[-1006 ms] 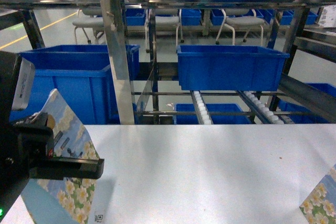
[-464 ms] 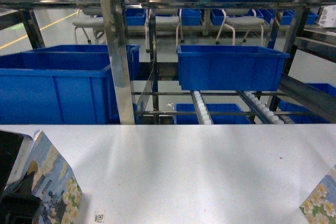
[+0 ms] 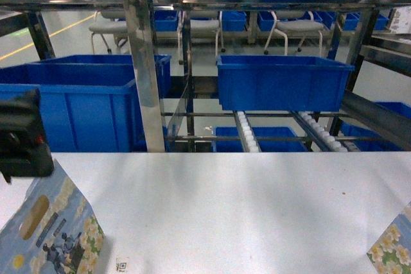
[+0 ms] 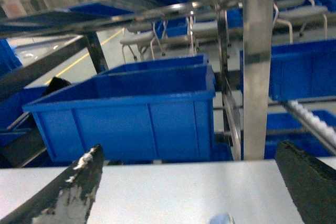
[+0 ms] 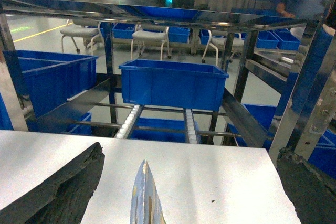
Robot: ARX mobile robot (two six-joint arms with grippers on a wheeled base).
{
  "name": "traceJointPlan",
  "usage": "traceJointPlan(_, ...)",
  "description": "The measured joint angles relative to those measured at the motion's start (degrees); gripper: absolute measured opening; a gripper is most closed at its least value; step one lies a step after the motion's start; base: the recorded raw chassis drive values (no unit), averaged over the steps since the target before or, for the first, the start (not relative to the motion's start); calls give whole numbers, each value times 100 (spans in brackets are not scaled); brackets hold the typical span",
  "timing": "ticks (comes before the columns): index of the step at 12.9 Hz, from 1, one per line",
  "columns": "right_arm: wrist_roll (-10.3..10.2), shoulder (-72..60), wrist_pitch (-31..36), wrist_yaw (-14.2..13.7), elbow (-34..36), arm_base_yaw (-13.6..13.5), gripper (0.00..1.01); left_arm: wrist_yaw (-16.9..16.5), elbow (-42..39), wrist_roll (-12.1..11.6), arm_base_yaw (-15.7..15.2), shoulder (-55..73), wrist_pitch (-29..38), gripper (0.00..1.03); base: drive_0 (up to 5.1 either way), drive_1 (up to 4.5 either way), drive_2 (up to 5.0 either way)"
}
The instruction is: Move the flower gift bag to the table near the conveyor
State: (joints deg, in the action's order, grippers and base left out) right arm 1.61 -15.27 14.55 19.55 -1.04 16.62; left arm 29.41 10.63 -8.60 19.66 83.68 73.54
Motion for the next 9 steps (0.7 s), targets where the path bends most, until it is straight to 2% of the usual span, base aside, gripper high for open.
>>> traceJointPlan(1,-2,0,-2,0,0,2,98,-118,31,48,-188,-428,-66,97,0,0,0)
traceJointPlan(3,-2,0,-2,-2,0,2,98,-197,131,68,-518,-1346,-761,98,0,0,0)
traceJointPlan(4,-2,0,-2,0,0,2,98,-179,140,66,-601,-1753,-828,98,0,0,0)
traceJointPlan(6,-11,2,-44,-26,-2,-9,97,-269,190,98,-625,-1784,-1016,97,0,0,0)
traceJointPlan(7,-57,166,-280,-487,2,-238,83,-1283,254,411,-903,-2347,-2385,83,0,0,0)
traceJointPlan(8,-72,382,-275,-741,26,-483,69,-1950,81,647,-1093,-2994,-3005,67,0,0,0)
traceJointPlan(9,-74,999,-1215,-855,26,-616,50,-2168,-140,734,-1220,-3298,-3198,51,0,0,0)
